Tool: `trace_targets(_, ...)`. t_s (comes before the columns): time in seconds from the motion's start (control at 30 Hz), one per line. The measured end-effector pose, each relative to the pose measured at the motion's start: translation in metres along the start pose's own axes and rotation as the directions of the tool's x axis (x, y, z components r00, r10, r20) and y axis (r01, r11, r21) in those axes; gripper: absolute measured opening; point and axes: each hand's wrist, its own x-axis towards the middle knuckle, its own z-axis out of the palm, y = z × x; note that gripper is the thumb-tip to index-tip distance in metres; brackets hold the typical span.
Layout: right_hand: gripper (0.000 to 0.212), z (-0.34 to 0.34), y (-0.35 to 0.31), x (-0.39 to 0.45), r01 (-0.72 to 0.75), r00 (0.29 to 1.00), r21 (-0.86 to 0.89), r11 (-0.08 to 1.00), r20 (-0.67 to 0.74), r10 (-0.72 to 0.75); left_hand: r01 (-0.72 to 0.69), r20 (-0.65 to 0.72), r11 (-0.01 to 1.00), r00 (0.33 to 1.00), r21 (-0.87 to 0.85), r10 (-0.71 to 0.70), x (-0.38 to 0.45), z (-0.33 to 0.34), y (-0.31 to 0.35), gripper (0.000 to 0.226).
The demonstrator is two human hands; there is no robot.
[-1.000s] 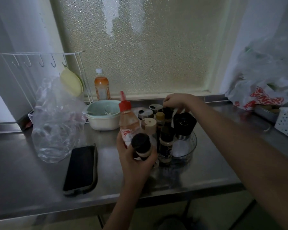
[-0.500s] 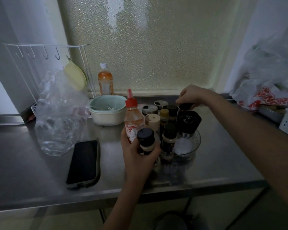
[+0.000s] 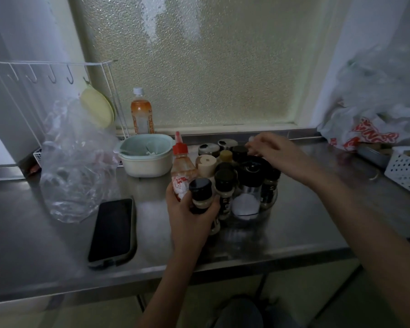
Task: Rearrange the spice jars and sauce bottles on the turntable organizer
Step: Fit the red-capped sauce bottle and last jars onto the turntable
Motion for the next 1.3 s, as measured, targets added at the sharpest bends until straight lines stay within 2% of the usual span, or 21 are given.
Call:
trace_targets(0.03, 0.050, 0.001, 0.001, -0.010, 0.017, 1.000, -0.077, 0.997, 0.020, -0.015, 0.011, 0.004, 1.000, 1.000, -0.010, -0.011, 0.000, 0.000, 0.000, 0.047)
trace_targets(0.1, 0.059, 0.007, 0.006, -0.025, 0.063, 0.997, -0.338, 0.939, 0.067, -0.043, 0.018, 0.019, 1.000, 1.000, -0.008, -0.018, 0.000, 0.000, 0.001, 0.046)
trace_targets(0.17, 0.063, 0.016, 0.009, -0.028, 0.113, 0.993, -0.457, 0.882, 0.032, -0.111, 0.017, 0.027, 1.000, 0.999, 0.005, -0.018, -0.001, 0.000, 0.001, 0.043)
trace_targets(0.33, 0.059, 0.028, -0.007, -0.030, 0.147, 0.975, -0.402, 0.904, -0.094, -0.200, 0.077, 0.027, 0.997, 0.997, -0.019, -0.077, -0.001, -0.002, 0.001, 0.043)
trace_targets(0.43, 0.056, 0.017, -0.022, -0.034, 0.192, 0.928, -0.071, 0.979, -0.310, -0.204, 0.102, 0.019, 0.994, 0.995, -0.038, -0.101, 0.000, -0.002, 0.001, 0.040)
trace_targets(0.5, 0.054, -0.005, -0.032, -0.029, 0.253, 0.850, 0.064, 0.965, -0.491, -0.191, 0.119, 0.017, 0.992, 0.993, -0.031, -0.119, 0.000, -0.002, 0.001, 0.035)
trace_targets(0.57, 0.054, -0.031, -0.040, -0.020, 0.309, 0.738, 0.043, 0.950, -0.640, -0.211, 0.124, 0.020, 0.992, 0.992, -0.016, -0.124, 0.000, -0.002, 0.001, 0.026)
trace_targets(0.63, 0.054, -0.051, -0.043, -0.010, 0.312, 0.681, -0.018, 0.950, -0.693, -0.236, 0.130, 0.020, 0.991, 0.991, -0.005, -0.130, 0.000, -0.002, 0.001, 0.024)
trace_targets(0.7, 0.056, -0.059, -0.036, 0.000, 0.254, 0.701, -0.049, 0.966, -0.679, -0.219, 0.140, 0.020, 0.990, 0.990, 0.002, -0.140, 0.000, -0.002, 0.002, 0.023)
trace_targets(0.77, 0.058, -0.054, -0.019, 0.010, 0.170, 0.755, -0.063, 0.983, -0.633, -0.171, 0.144, 0.019, 0.990, 0.989, 0.001, -0.144, 0.000, -0.002, 0.003, 0.021)
trace_targets(0.93, 0.059, -0.019, 0.033, 0.020, 0.029, 0.852, -0.053, 0.998, -0.521, -0.052, 0.141, 0.009, 0.990, 0.990, 0.004, -0.141, 0.000, -0.002, 0.002, 0.021)
trace_targets(1.1, 0.061, 0.006, 0.052, 0.021, -0.006, 0.898, -0.009, 1.000, -0.441, 0.001, 0.142, 0.007, 0.990, 0.990, 0.008, -0.142, 0.001, 0.000, 0.000, 0.032)
trace_targets(1.3, 0.061, 0.008, 0.063, 0.029, -0.030, 0.932, 0.016, 0.999, -0.362, 0.034, 0.139, 0.027, 0.990, 0.990, 0.024, -0.140, 0.001, -0.001, -0.001, 0.028)
